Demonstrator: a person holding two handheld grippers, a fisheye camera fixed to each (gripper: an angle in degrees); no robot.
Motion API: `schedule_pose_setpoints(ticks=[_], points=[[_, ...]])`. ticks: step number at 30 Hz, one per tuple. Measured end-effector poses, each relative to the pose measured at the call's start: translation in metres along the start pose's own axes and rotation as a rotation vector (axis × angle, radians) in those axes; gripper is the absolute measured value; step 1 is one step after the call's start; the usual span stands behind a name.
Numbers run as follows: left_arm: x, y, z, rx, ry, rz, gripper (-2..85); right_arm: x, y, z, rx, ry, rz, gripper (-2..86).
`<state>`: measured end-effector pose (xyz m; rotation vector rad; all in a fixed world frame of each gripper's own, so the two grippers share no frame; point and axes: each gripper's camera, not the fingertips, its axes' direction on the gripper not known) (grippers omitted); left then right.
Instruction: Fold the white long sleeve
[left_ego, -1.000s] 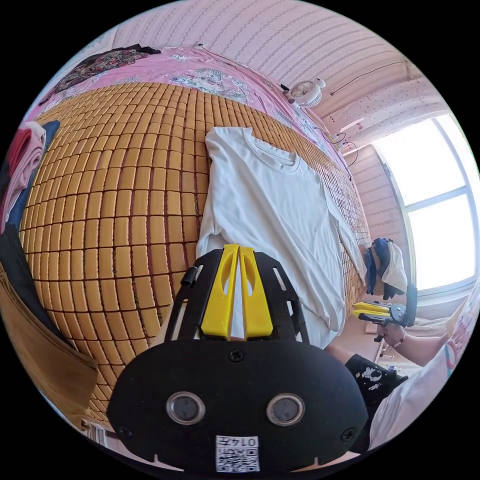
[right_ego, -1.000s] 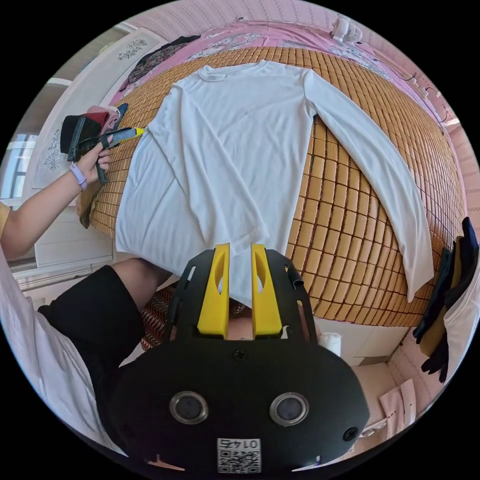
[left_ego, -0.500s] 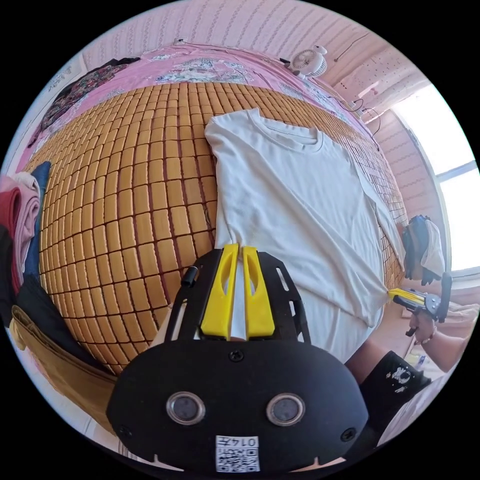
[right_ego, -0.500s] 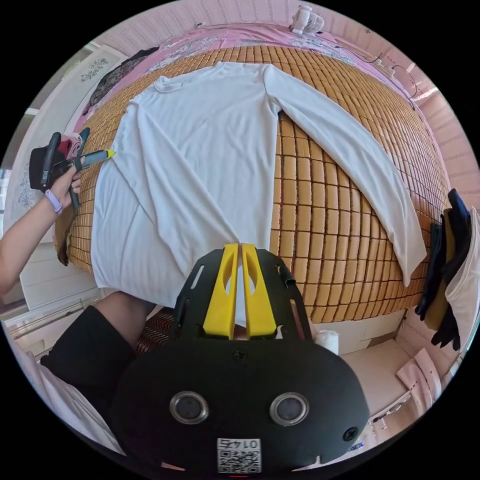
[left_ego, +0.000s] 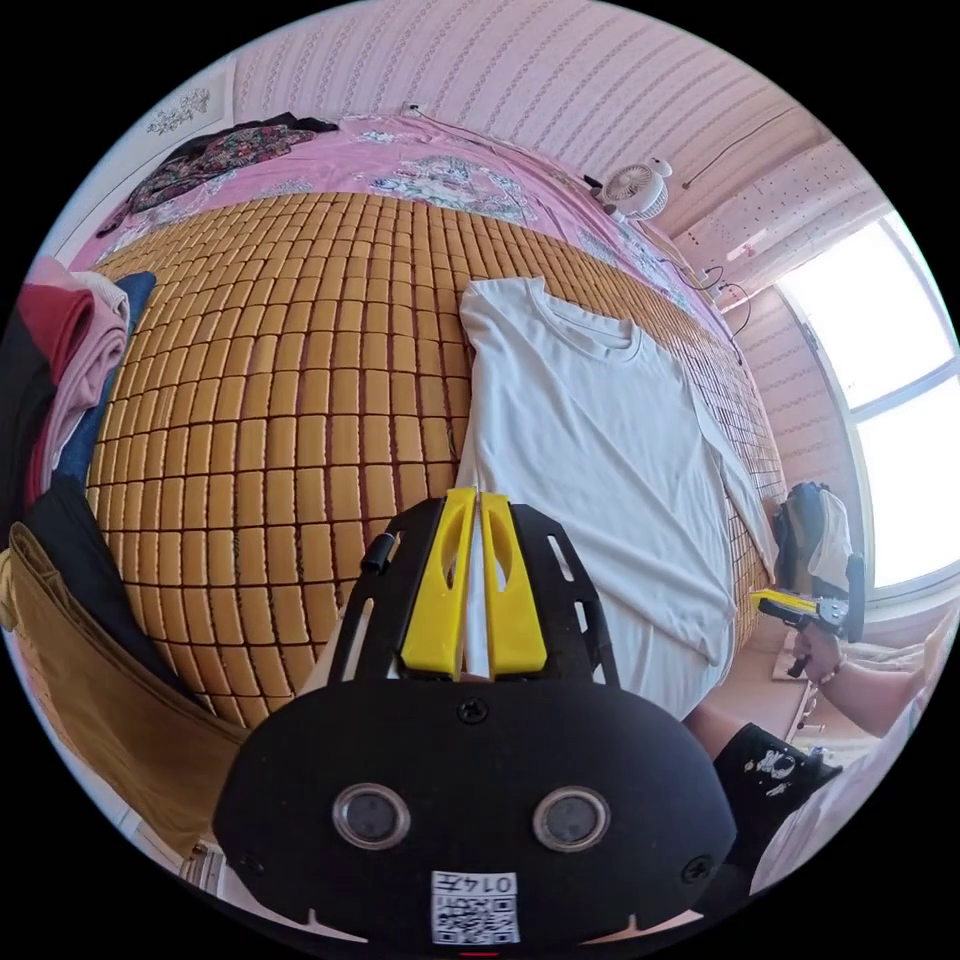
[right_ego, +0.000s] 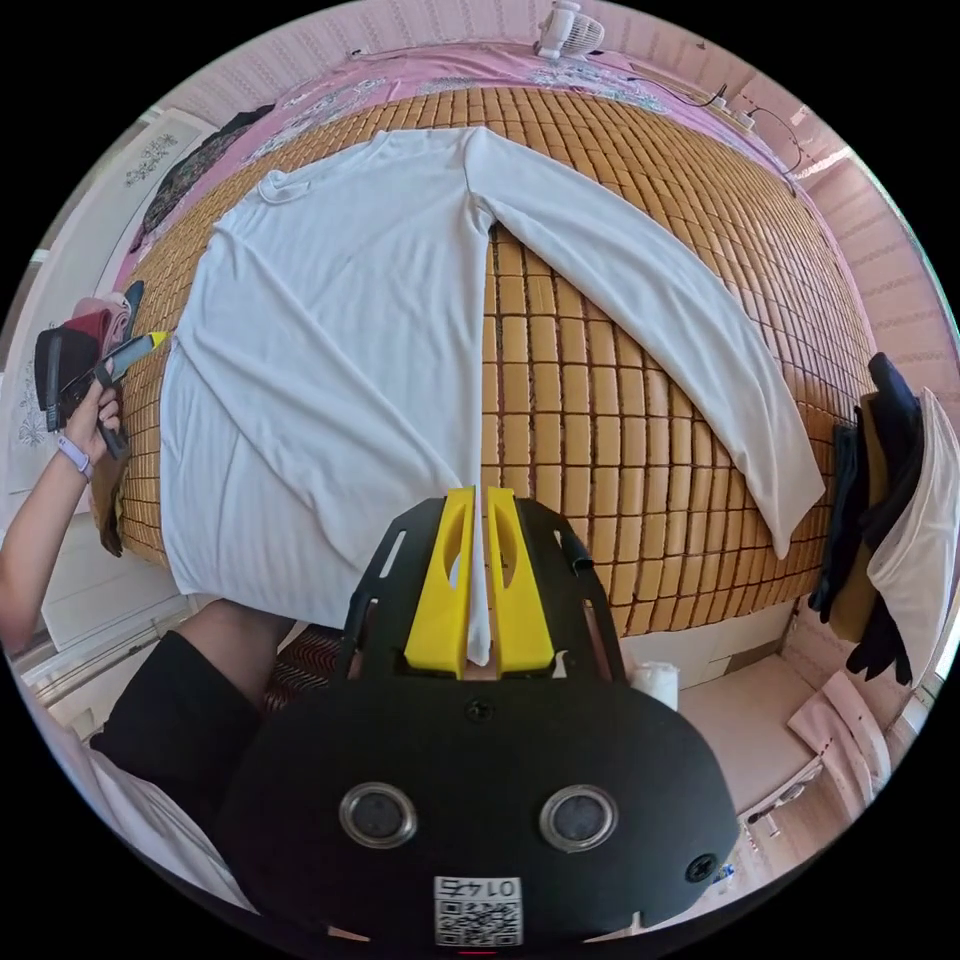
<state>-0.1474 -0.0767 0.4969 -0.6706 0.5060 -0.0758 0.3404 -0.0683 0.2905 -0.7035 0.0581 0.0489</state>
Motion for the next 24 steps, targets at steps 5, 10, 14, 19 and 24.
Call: schedule_pose_setpoints(ticks=[5, 10, 14, 19, 24], points=[[0.011, -0.001, 0.005, -0.035, -0.046, 0.141, 3.7, -0.033, -0.079, -0.020, 0.219, -0.153, -0.271, 2.6], [0.012, -0.010, 0.029, -0.067, -0.091, 0.189, 5.4, -0.128, -0.205, -0.011, 0.326, -0.363, -0.583, 5.7], [0.005, -0.014, 0.046, -0.084, -0.108, 0.202, 2.3, -0.186, -0.276, 0.005, 0.339, -0.406, -0.644, 6.7], [-0.014, -0.014, 0.044, -0.029, -0.030, 0.141, -0.8, -0.224, -0.341, 0.045, 0.127, -0.353, -0.660, 0.9], [-0.045, -0.010, 0.038, 0.068, 0.065, 0.026, -0.9, -0.218, -0.349, 0.028, 0.237, -0.357, -0.686, -0.3]])
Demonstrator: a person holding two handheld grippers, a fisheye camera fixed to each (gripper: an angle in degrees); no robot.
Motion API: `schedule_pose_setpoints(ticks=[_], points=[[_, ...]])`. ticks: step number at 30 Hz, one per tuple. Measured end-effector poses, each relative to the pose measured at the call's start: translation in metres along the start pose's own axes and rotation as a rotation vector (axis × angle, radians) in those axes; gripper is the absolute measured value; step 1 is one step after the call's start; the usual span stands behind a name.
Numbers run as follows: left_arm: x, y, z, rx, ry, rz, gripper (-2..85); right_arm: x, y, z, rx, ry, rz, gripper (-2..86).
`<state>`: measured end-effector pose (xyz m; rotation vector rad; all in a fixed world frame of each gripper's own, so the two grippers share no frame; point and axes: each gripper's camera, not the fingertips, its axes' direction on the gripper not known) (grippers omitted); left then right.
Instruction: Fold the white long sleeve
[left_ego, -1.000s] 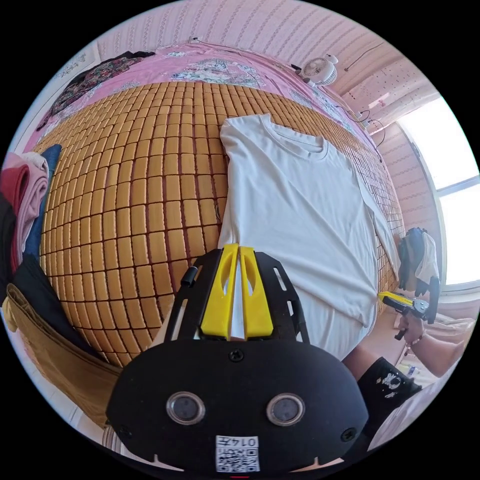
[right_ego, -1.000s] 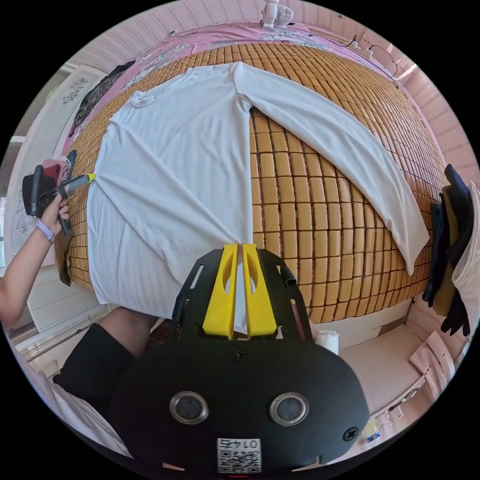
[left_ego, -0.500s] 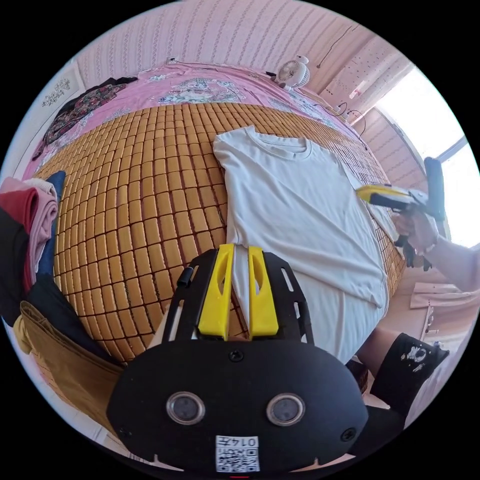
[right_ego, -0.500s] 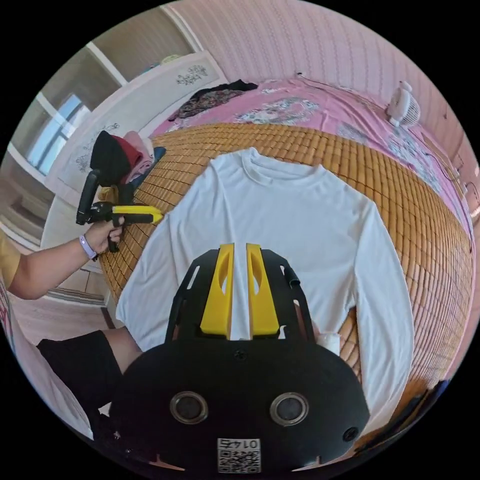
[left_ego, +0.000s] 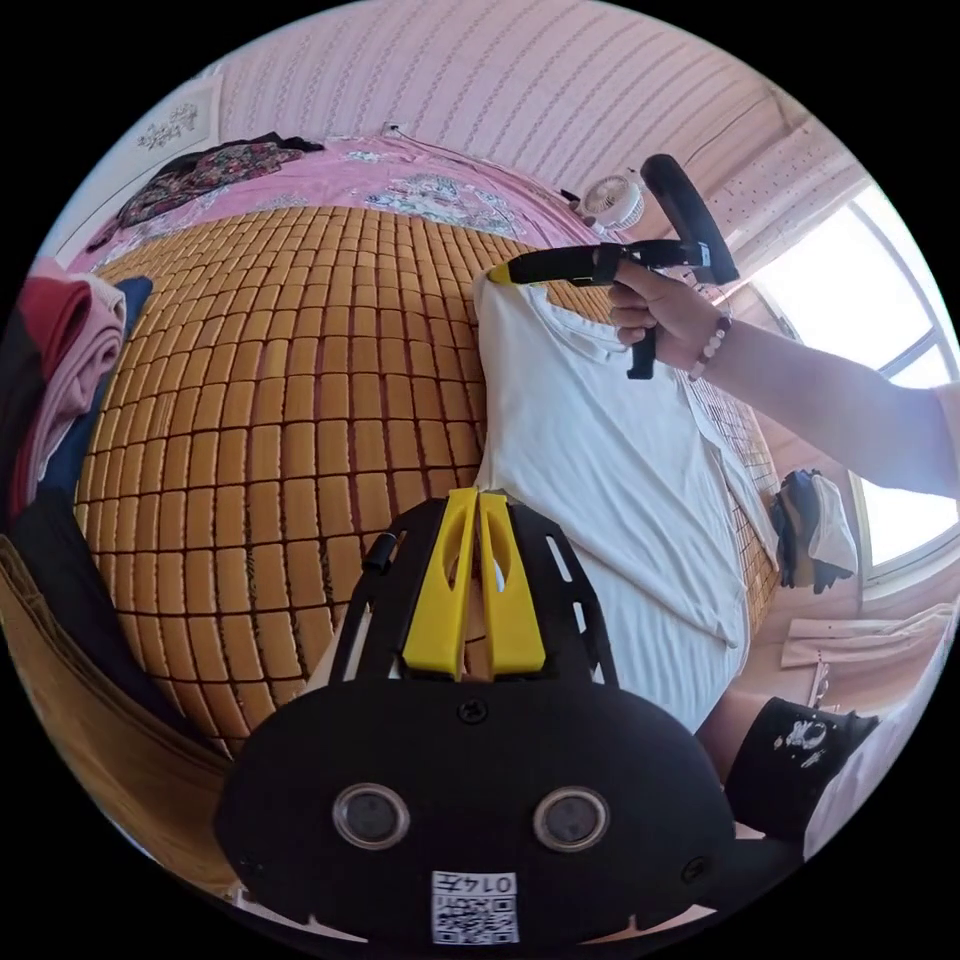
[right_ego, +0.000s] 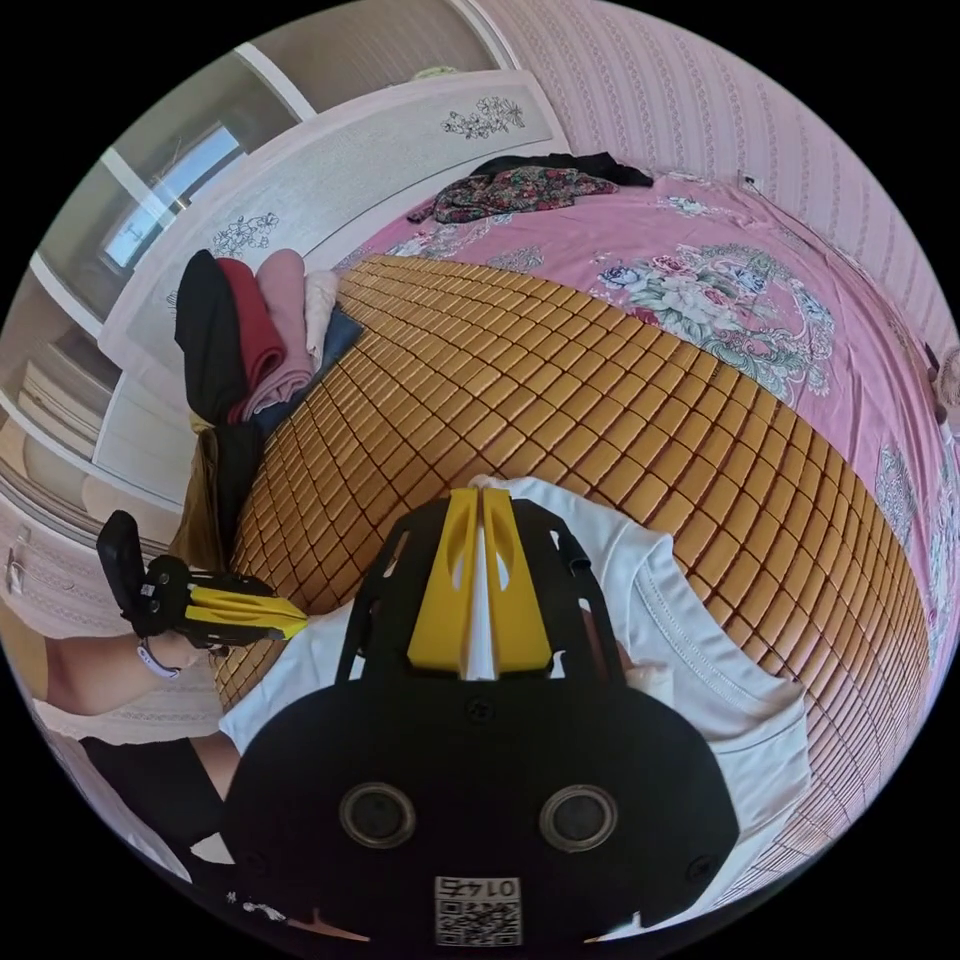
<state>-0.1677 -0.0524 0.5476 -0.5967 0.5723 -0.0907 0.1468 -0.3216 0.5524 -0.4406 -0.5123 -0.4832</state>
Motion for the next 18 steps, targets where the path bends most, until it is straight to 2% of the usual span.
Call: schedule_pose_setpoints(ticks=[5, 11, 14, 18], points=[[-0.023, -0.008, 0.020, -0.031, 0.057, -0.113, -0.8, 0.014, -0.007, 0.026, -0.108, -0.025, -0.002, 3.3], [-0.015, 0.002, 0.000, 0.031, 0.033, -0.139, 1.9, 0.016, 0.041, -0.058, 0.110, 0.043, 0.009, 7.9], [0.024, 0.017, -0.011, 0.019, 0.048, -0.049, 1.4, -0.007, 0.129, -0.104, 0.198, 0.104, 0.021, 7.4], [0.093, 0.039, 0.020, -0.141, 0.214, 0.101, 0.8, -0.037, 0.276, -0.116, -0.013, 0.262, 0.176, 6.2]])
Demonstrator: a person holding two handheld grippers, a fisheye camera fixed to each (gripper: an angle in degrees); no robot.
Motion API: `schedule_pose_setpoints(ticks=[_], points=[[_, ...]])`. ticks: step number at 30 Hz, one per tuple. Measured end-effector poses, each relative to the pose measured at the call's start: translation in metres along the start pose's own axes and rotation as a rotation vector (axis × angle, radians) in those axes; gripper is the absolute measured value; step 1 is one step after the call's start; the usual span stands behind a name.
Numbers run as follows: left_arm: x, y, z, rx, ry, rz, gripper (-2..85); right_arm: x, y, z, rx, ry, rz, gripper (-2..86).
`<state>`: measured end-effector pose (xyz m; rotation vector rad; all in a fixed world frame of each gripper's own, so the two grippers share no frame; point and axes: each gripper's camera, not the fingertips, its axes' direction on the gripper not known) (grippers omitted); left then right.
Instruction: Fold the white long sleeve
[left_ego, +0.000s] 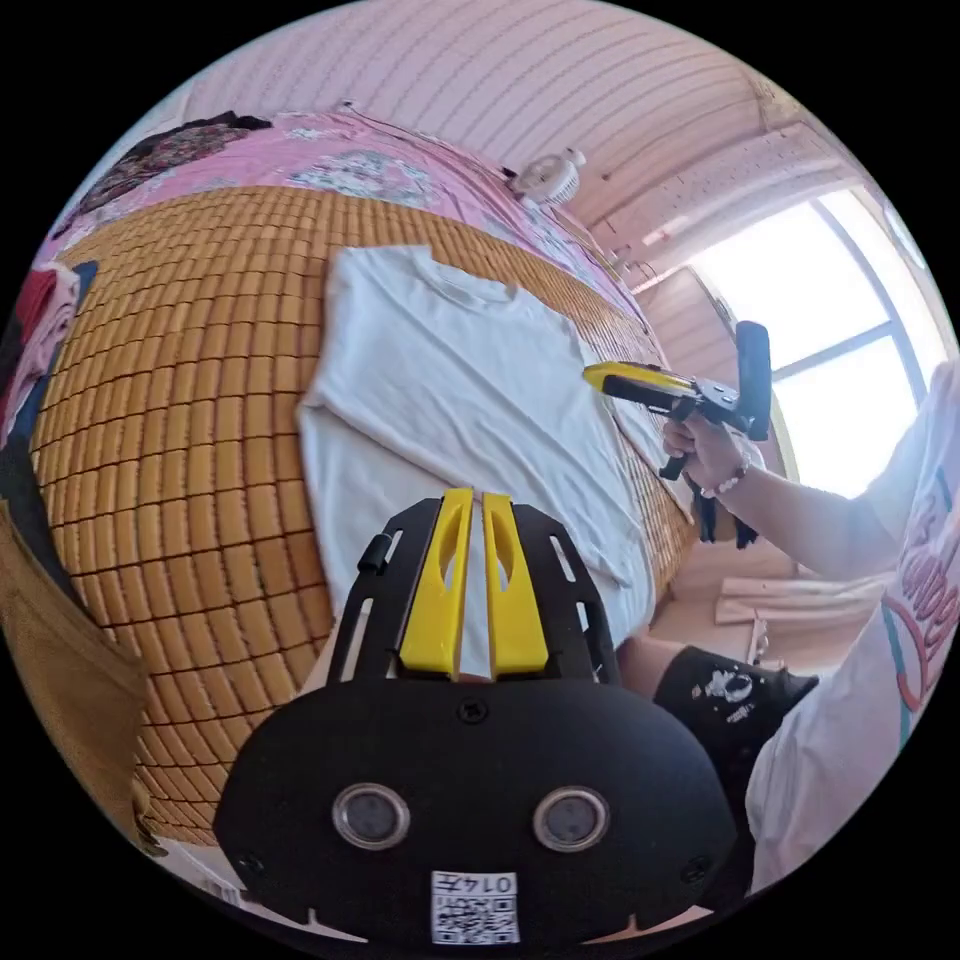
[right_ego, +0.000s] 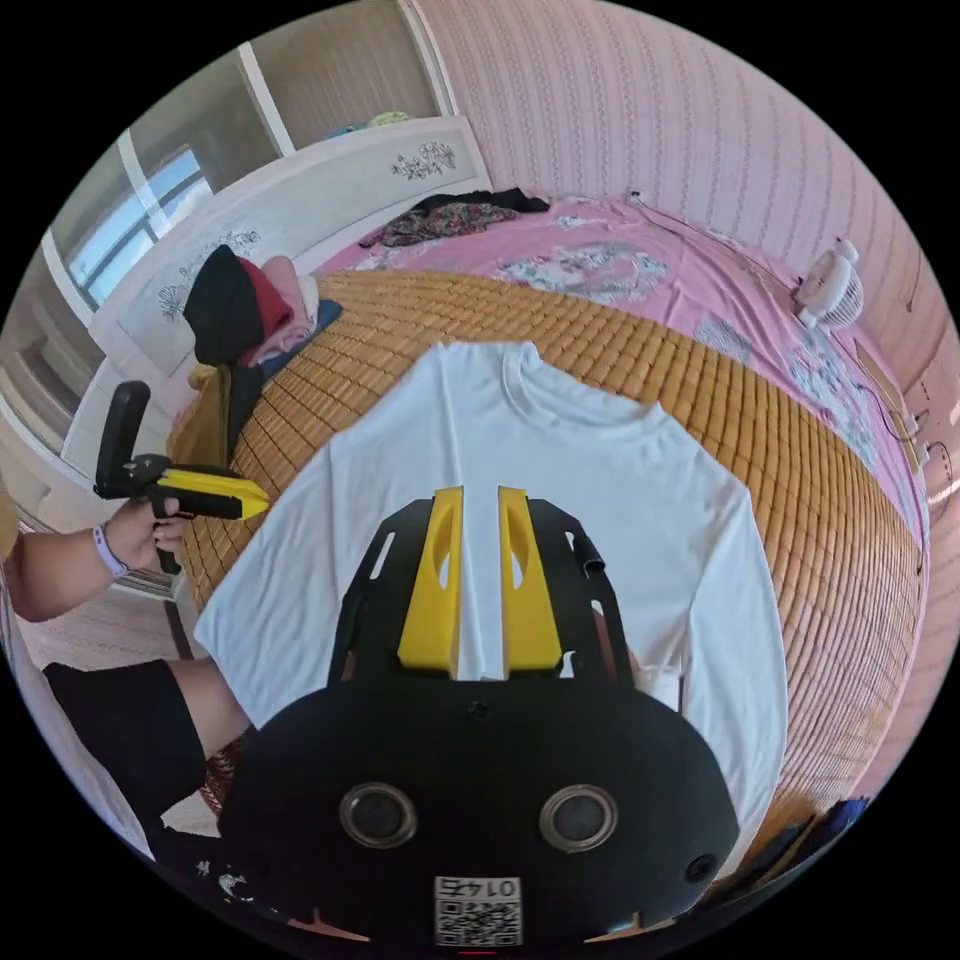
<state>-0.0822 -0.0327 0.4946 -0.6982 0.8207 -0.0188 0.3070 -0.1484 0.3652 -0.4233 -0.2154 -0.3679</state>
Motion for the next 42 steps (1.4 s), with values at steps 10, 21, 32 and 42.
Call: schedule_pose_setpoints(ticks=[10, 21, 32, 42], points=[[0.141, 0.004, 0.164, -0.324, 0.125, 0.346, 2.1, 0.002, 0.155, 0.001, -0.217, 0.067, 0.318, 1.0], [0.157, 0.021, 0.220, -0.490, 0.087, 0.420, 1.3, 0.010, 0.223, -0.007, -0.092, 0.026, 0.503, -0.5], [0.199, -0.088, 0.231, -0.335, 0.081, 0.726, 3.0, 0.101, 0.393, -0.084, 0.235, 0.392, 1.153, 9.0], [0.271, -0.190, 0.341, -0.366, 0.170, 0.880, 4.6, 0.128, 0.466, -0.064, 0.176, 0.445, 1.361, 7.0]])
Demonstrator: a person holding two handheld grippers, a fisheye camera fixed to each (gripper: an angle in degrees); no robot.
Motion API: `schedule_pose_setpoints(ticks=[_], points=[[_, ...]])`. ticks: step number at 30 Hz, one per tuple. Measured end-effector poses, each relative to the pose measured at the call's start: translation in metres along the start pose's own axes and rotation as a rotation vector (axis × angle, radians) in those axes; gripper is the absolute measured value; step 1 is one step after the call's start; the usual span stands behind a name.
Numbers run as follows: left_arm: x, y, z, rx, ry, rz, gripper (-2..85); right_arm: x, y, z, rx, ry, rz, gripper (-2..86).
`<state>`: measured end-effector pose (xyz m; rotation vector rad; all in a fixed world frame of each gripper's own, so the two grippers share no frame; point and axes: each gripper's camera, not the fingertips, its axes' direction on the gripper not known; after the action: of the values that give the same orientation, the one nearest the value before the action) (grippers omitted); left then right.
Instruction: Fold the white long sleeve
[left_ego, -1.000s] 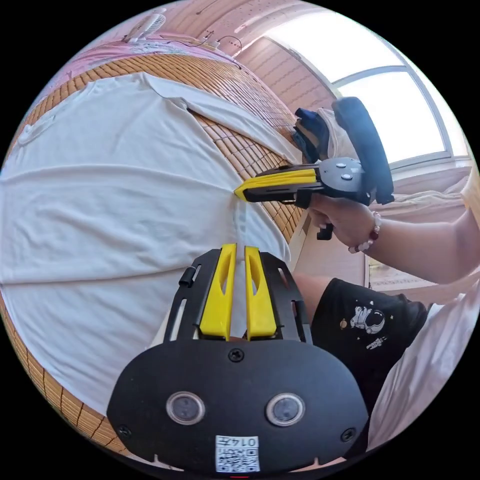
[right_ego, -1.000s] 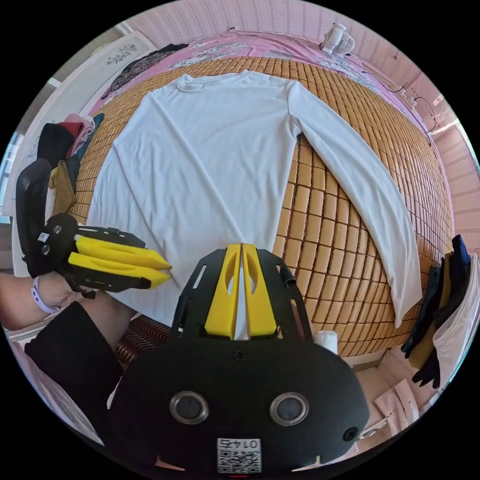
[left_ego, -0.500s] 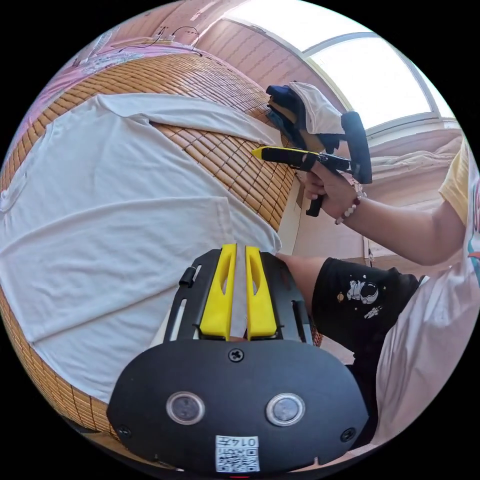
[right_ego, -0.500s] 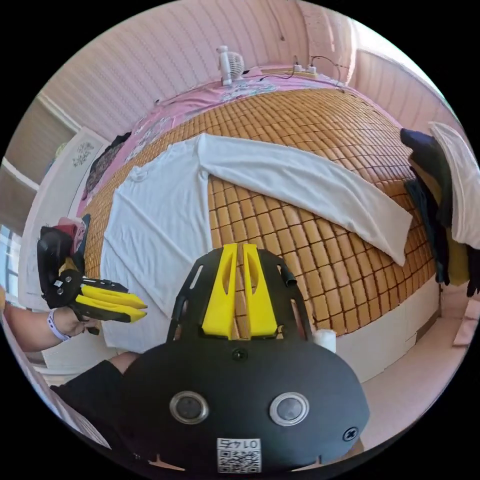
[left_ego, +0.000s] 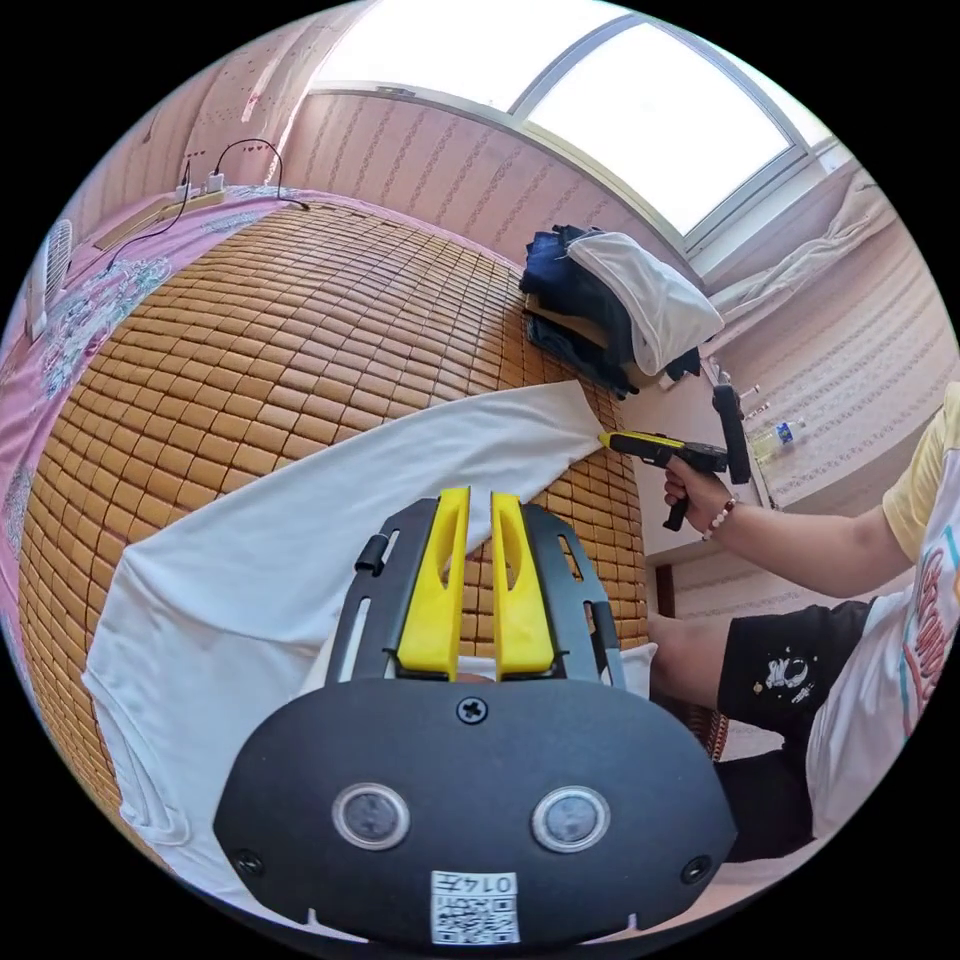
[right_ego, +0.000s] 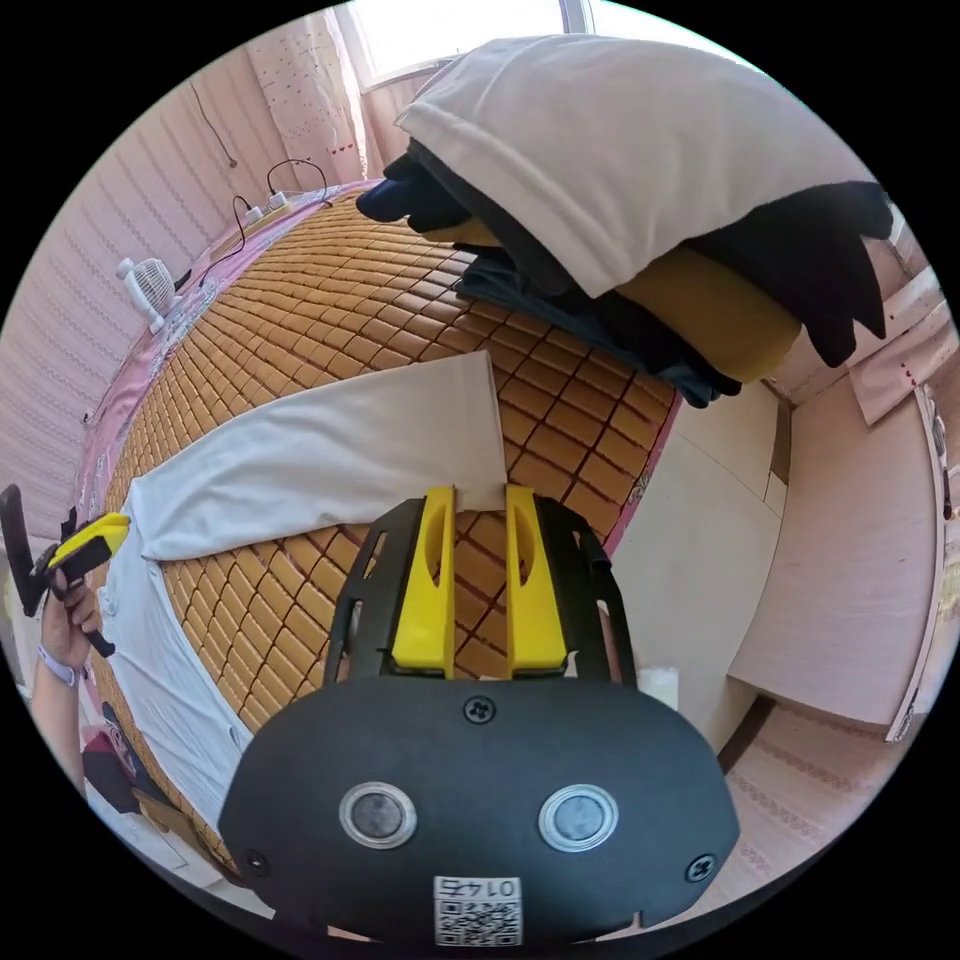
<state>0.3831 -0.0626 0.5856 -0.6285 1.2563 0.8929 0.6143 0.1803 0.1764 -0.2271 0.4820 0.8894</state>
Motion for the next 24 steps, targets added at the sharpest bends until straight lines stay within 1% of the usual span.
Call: schedule_pose_setpoints(ticks=[6, 9, 12, 14, 17, 18, 19, 21, 24], points=[[0.002, -0.060, 0.051, -0.060, -0.164, 0.053, 6.0, 0.031, 0.003, 0.000, 0.009, -0.094, -0.037, 1.7], [-0.002, -0.076, 0.074, -0.103, -0.184, 0.041, 6.5, 0.041, 0.003, 0.005, -0.017, -0.138, -0.078, 0.2], [-0.003, -0.086, 0.096, -0.193, -0.221, 0.038, 6.7, 0.049, 0.003, 0.009, -0.010, -0.171, -0.092, -0.2], [0.000, -0.092, 0.103, -0.224, -0.238, 0.073, 6.7, 0.053, 0.002, 0.010, -0.007, -0.223, -0.081, -0.3], [0.000, -0.092, 0.102, -0.217, -0.215, 0.065, 4.9, 0.041, -0.002, 0.003, -0.016, -0.305, -0.150, -0.1], [0.000, -0.092, 0.103, -0.223, -0.182, 0.074, 4.3, 0.030, -0.003, -0.003, -0.005, -0.347, -0.210, -0.1], [0.002, -0.092, 0.102, -0.232, -0.147, 0.064, 1.6, 0.017, -0.004, -0.010, 0.003, -0.395, -0.274, 0.0], [0.006, -0.091, 0.094, -0.218, -0.190, 0.063, -0.2, 0.001, -0.005, -0.022, 0.025, -0.483, -0.352, 0.1], [0.011, -0.081, 0.061, -0.112, -0.169, 0.033, -0.8, -0.019, -0.012, -0.044, 0.076, -0.685, -0.401, 0.3]])
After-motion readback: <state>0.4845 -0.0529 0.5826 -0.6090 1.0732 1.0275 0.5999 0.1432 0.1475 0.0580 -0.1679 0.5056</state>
